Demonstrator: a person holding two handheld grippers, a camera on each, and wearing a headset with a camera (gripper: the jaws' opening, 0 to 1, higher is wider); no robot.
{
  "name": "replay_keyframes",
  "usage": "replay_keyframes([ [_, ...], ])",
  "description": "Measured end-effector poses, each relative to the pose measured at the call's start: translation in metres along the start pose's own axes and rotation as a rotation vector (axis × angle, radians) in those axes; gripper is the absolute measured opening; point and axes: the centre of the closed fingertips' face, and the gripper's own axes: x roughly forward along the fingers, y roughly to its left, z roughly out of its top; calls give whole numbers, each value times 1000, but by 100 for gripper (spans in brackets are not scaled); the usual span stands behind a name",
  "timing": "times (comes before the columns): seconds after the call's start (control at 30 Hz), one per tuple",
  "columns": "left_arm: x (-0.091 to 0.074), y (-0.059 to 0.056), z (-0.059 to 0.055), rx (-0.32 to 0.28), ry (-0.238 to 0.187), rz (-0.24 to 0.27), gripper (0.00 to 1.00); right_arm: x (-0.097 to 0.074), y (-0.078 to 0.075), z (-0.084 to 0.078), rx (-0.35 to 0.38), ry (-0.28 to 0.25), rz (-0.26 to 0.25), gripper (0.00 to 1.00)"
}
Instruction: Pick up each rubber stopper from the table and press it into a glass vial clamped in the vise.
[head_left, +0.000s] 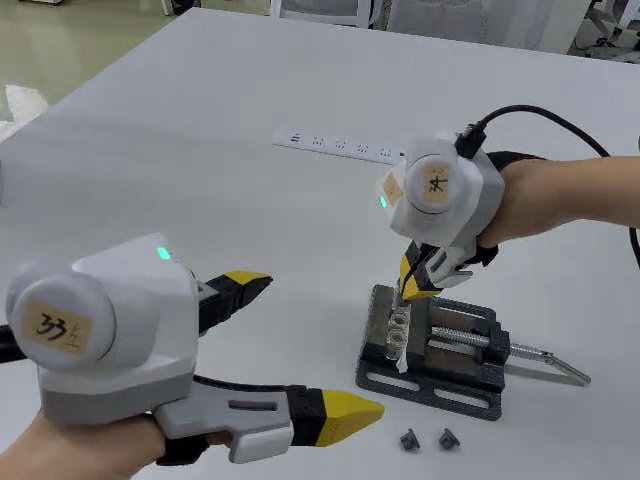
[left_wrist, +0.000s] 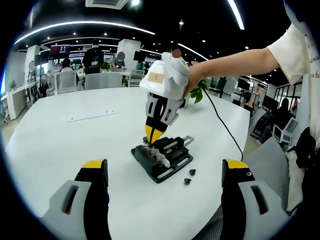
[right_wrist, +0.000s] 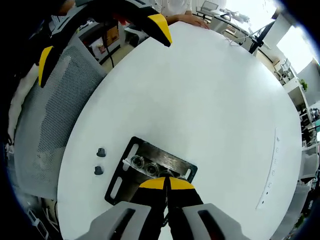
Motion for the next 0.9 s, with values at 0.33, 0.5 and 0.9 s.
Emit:
replay_keyframes([
  [0.33, 0, 7, -6, -10, 14, 12, 94, -6, -2, 2, 62, -100, -33, 3],
  [0.5, 0, 9, -9, -13, 18, 10, 94, -13, 7, 1, 129, -171, -32, 14],
  [0.9, 1, 12, -11, -5, 23, 7, 94, -10, 35, -6, 225, -260, -55, 62],
])
